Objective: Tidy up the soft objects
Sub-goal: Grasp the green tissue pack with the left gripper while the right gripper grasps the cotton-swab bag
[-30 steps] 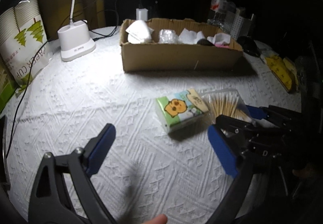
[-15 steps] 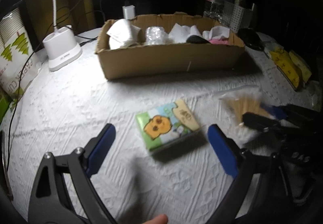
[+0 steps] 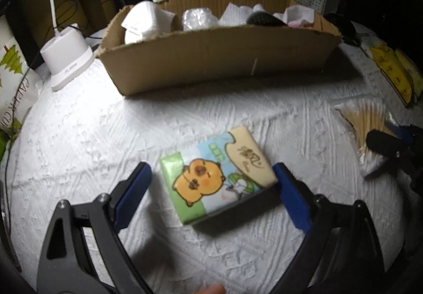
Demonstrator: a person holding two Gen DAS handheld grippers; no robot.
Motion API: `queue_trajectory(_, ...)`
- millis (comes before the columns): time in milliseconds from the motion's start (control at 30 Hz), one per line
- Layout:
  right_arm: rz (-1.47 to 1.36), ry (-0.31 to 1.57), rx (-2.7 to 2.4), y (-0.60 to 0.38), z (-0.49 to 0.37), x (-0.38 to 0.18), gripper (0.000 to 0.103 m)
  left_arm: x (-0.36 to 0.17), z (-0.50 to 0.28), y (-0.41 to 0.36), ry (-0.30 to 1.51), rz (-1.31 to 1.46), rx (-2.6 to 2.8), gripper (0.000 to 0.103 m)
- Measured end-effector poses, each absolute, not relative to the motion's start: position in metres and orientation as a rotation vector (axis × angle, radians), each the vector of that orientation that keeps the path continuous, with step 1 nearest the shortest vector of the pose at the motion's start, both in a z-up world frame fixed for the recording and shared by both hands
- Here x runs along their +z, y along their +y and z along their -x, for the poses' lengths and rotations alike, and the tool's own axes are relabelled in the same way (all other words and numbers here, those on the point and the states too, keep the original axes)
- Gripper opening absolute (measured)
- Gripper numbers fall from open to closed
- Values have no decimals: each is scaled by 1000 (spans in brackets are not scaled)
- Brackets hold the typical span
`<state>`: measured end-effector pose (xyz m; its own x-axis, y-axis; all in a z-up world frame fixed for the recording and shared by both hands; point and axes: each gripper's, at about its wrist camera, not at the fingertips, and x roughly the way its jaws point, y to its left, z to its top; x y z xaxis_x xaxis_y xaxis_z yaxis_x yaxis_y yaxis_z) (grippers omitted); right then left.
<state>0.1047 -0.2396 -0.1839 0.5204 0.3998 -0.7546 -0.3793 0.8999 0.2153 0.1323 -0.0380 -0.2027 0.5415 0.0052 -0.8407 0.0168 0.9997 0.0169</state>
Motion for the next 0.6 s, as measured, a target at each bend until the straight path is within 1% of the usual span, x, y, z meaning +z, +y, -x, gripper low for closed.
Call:
queue_trajectory(67,-22,924,468,-237,-105,-188,45,-203,-131,-37,994,-19,-19,92)
queue_trajectory(100,-22,923,467,-235,-106,-188,46,-202,-130,-37,991,-18,-25,88)
queue_trajectory(133,-21,924,463,-234,-106,-189,49,-201,-129,-36,987,-19,-28,82)
queue_trajectory(167,-21,925,458,-234,-106,-190,50,-200,-128,-36,982,-18,-38,78)
queue_trajectory(300,-20,927,459,-231,-107,-190,51,-198,-121,-36,976,-19,-59,77)
queue_trajectory(467,-6,920,468,-225,-102,-185,45,-190,-110,-35,970,-7,-84,77)
queue_trajectory(600,8,905,475,-218,-99,-176,45,-180,-103,-32,949,5,-103,77)
